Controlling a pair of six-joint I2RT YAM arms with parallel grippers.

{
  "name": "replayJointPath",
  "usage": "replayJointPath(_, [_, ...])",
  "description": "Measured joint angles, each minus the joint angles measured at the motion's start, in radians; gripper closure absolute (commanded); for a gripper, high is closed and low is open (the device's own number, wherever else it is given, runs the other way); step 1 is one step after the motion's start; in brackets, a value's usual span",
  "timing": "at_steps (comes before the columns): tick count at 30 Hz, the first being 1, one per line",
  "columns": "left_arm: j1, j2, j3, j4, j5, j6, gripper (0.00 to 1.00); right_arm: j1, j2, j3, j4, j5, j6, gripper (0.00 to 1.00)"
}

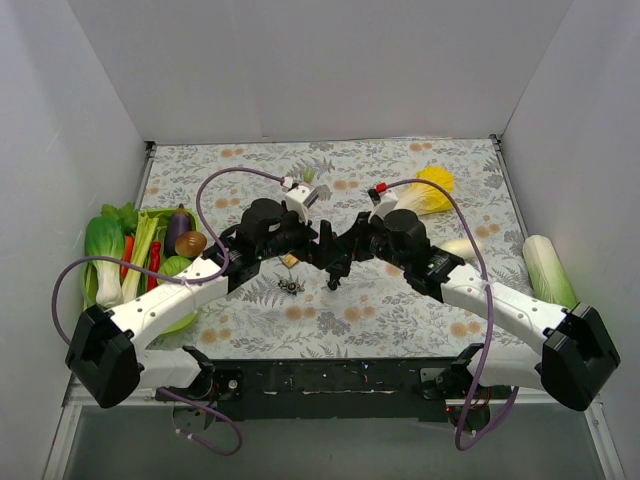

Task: Unlock with the key

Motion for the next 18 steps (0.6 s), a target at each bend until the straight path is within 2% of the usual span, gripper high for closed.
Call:
replayJointPath(7, [0.007, -0.042, 0.014, 0.024, -0.021, 0.013, 0.02, -0.033, -0.076, -0.108, 0.025, -0.089, 0.008, 0.99])
replayJointPath(13, [0.018, -0.056, 0.023, 0.032, -0.034, 0.018, 0.02, -0.156, -0.094, -0.220, 0.092, -0.198, 0.014, 0.99])
replayJointPath(18, [0.021, -0.056, 0.023, 0.031, -0.041, 0.018, 0.02, -0.253, -0.076, -0.242, 0.152, -0.310, -0.003, 0.99])
